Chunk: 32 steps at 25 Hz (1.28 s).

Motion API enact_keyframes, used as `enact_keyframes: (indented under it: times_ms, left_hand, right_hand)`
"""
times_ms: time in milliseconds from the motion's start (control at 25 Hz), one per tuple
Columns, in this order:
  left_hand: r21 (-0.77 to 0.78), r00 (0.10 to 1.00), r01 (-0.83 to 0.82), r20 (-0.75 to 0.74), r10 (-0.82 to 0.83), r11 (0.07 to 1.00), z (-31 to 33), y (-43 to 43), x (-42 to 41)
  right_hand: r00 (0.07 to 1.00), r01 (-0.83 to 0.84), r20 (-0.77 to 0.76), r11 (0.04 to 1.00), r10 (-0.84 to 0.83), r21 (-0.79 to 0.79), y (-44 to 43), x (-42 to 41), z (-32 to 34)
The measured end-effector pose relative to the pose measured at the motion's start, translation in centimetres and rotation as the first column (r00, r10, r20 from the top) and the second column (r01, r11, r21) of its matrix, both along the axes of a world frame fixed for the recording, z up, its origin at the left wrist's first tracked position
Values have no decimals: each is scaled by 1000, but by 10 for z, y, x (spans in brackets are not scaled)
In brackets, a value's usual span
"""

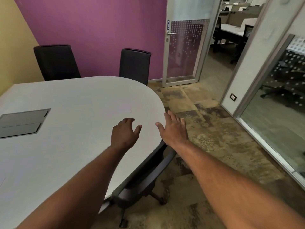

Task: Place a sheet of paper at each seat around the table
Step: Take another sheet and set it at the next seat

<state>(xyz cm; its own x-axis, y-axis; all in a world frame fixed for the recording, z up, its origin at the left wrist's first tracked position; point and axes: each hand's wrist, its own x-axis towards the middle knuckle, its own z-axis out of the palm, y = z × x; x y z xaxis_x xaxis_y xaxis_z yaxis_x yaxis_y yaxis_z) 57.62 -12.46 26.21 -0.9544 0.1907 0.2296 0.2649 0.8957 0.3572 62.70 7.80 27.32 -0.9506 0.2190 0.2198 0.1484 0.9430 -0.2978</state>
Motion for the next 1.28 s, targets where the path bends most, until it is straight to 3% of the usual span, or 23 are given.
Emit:
enact_keyframes:
  times_ms: [280, 480, 1000, 1280]
  left_hand:
    - [-9, 1000, 15, 4, -15, 1000, -9, 94, -49]
    - [41, 1000, -28, -7, 28, 999, -30, 150, -115]
    - [35, 922, -370, 137, 363, 928, -65, 231, -258]
    - [-21, 799, -593, 113, 591, 805, -60, 274, -329]
  right_hand:
    - [1000, 0, 27, 1000, 1, -19, 99, -36, -19]
    - [997, -58, 48, 998, 58, 1, 157, -113, -35]
    - [938, -341, 66, 940, 342, -20, 246, -319, -54]
    - [803, -593, 48, 805, 594, -24, 285, -447, -58]
